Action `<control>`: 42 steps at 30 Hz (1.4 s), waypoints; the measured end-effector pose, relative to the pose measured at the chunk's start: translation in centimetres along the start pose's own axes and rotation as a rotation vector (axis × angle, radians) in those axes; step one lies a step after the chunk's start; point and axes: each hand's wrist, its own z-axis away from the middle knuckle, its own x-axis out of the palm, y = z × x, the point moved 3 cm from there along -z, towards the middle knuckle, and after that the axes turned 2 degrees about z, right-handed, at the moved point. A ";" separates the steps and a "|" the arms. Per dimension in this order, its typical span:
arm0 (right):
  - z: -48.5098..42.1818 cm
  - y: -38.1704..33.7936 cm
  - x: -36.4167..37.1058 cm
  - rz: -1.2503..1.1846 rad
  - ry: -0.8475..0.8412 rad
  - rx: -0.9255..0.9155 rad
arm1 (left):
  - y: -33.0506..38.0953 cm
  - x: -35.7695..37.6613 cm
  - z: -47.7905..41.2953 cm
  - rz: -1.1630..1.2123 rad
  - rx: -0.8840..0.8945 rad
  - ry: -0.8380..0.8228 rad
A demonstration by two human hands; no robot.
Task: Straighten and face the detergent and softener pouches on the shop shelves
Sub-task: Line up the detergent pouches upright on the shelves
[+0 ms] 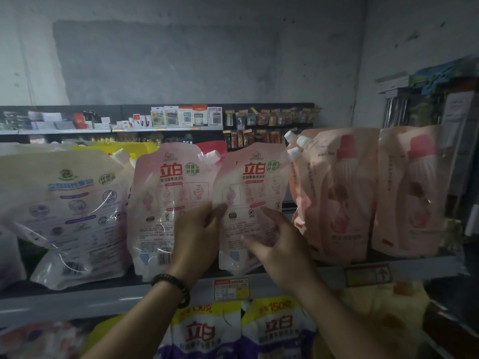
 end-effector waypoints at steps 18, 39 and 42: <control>0.9 -6.0 -0.5 -0.159 -0.076 -0.194 | 4.3 1.1 2.9 0.068 0.320 0.107; -0.9 -6.1 -3.1 0.168 0.303 -0.120 | 4.9 3.0 4.9 0.178 0.282 -0.330; -1.0 -5.7 -3.4 0.200 0.297 -0.095 | 3.8 2.6 2.6 0.416 -0.153 -0.275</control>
